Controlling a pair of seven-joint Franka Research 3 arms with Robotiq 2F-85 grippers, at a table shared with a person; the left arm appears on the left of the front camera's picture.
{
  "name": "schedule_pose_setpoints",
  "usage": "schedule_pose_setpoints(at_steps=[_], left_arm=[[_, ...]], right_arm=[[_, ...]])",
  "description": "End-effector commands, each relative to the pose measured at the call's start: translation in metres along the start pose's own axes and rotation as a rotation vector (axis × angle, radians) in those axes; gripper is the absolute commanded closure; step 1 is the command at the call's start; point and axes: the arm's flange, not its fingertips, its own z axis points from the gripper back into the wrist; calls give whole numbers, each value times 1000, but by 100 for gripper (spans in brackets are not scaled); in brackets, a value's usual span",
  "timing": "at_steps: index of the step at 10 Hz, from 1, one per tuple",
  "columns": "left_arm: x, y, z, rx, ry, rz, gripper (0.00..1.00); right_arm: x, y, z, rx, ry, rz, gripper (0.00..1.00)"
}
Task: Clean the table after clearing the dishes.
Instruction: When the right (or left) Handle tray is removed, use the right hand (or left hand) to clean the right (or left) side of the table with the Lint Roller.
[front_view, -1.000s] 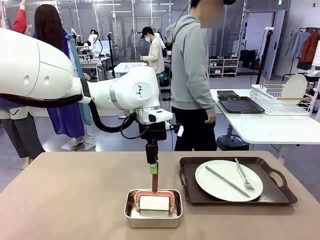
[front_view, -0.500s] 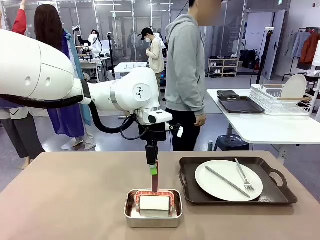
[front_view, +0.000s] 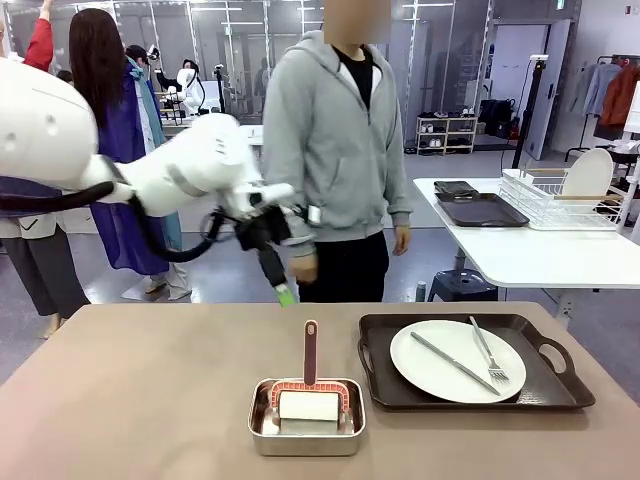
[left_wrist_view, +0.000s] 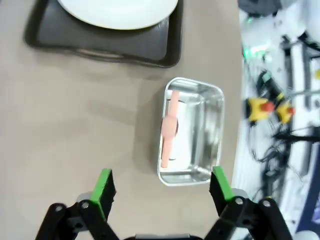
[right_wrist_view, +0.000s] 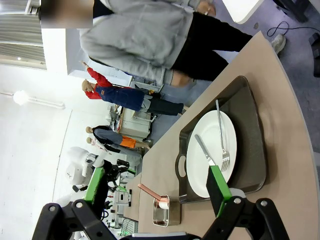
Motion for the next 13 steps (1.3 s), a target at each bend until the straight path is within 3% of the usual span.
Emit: schedule_pose_setpoints(at_steps=[1,2,3,4,6,9,10,13], left_arm=[[-83,0,31,-34,-210,208,4],[-134,0,52,-51,-346,316,4],[-193,-3,72,-92,-542,432,4],[-255,-10,84,-122,-657,518,4],[-388,-40,96,-133,-788,728,4],[-498,-75,111,-104,-972,906,4],[-538,-87,116,-44,-1042,981,4],[-603,-118,129,130,-1249,1083,4]], right_arm=[[-1,3,0,4,4,7,0],[-1,3,0,4,4,7,0],[-1,3,0,4,4,7,0],[-1,3,0,4,4,7,0],[-1,3,0,4,4,7,0],[-1,3,0,4,4,7,0],[-1,3,0,4,4,7,0],[-1,3,0,4,4,7,0]])
